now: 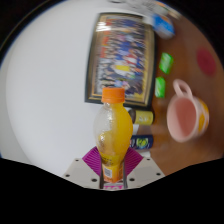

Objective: Pour water

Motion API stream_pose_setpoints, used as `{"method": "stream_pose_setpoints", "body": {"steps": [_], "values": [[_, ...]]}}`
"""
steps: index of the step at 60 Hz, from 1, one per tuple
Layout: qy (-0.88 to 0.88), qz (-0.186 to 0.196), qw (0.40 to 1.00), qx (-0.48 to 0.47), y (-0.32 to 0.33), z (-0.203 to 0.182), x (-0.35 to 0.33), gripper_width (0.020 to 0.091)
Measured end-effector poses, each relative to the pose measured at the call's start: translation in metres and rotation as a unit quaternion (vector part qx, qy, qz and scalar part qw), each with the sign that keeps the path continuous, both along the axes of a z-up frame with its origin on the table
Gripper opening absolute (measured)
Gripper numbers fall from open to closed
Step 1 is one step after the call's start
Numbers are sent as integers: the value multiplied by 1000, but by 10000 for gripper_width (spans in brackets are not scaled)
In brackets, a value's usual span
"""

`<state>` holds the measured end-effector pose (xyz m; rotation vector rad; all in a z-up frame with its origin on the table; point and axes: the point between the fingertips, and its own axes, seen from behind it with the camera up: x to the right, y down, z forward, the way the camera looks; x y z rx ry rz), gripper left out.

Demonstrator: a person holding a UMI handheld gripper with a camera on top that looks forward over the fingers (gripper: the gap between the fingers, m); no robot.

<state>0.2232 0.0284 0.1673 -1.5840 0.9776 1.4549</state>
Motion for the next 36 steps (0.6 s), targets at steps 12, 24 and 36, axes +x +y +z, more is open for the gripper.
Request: {"method": "stream_pose_setpoints", "body": {"steps": [12,24,36], "values": [[-282,-19,954,104,1,46,77,255],[-538,-71,833,109,3,25,184,257],[-677,-55,731,60,7,-65,258,255]]}}
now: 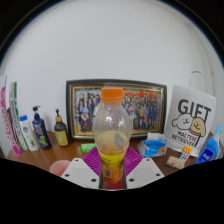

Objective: Pour water

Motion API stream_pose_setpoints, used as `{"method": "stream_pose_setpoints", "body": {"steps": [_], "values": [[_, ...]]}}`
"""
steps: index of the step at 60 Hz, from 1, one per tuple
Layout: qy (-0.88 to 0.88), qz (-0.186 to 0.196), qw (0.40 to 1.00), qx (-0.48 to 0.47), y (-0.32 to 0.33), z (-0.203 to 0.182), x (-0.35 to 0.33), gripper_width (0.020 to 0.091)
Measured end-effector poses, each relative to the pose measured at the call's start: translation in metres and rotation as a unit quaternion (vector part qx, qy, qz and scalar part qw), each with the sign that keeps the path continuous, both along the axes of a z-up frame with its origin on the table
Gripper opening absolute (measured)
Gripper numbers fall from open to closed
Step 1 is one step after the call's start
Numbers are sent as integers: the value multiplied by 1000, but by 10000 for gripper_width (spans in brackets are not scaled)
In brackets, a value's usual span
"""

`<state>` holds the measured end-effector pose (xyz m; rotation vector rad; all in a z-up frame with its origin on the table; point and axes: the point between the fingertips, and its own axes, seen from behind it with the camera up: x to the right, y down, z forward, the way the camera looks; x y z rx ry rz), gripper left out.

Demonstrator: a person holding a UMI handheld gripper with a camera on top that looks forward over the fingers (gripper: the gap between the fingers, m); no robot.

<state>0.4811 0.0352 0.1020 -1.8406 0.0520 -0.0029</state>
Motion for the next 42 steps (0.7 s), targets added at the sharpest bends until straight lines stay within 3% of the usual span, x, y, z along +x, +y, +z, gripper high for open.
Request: {"method": "stream_pose_setpoints", "body": {"steps": [17,21,27,33,40,42], "values": [[-14,-13,998,-63,-8,-107,29,272],[-7,-18,999,-42,-9,-105,31,262],[7,-19,999,-31,-10,-104,31,333],[10,-18,999,-50,-10,-109,32,479],[20,-11,994,-104,-25,-123,23,872],[20,-9,994,-111,-30,-121,20,825]]}}
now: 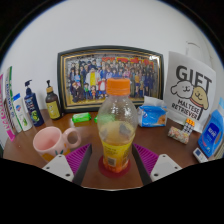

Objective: Pour water

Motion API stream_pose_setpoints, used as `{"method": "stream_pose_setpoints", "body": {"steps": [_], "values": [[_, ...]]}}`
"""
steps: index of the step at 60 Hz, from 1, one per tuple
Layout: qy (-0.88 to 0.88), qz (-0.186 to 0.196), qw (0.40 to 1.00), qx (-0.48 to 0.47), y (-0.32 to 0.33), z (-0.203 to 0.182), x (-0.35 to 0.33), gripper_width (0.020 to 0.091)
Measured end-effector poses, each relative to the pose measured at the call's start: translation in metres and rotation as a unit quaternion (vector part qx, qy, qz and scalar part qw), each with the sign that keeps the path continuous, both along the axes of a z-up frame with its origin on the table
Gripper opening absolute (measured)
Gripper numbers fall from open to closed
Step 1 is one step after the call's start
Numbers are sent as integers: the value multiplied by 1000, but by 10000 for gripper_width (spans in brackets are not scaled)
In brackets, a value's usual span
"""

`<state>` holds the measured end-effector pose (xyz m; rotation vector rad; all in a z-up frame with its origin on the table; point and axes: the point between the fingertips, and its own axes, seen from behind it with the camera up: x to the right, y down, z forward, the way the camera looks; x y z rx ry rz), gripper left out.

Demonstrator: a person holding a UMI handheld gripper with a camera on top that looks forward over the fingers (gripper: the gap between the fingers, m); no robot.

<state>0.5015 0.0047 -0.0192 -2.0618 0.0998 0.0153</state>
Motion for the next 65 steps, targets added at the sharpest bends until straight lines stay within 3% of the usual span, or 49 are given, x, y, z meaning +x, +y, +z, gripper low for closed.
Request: {"method": "stream_pose_setpoints", "body": {"steps": [4,39,53,65], "values": [[-12,-6,1000,-12,-16,6,-2,869],[-67,-9,996,-52,-273,145,-114,854],[-58,-12,997,-58,-330,151,-129,851],[-48,-8,998,-39,-329,164,-137,853]]}}
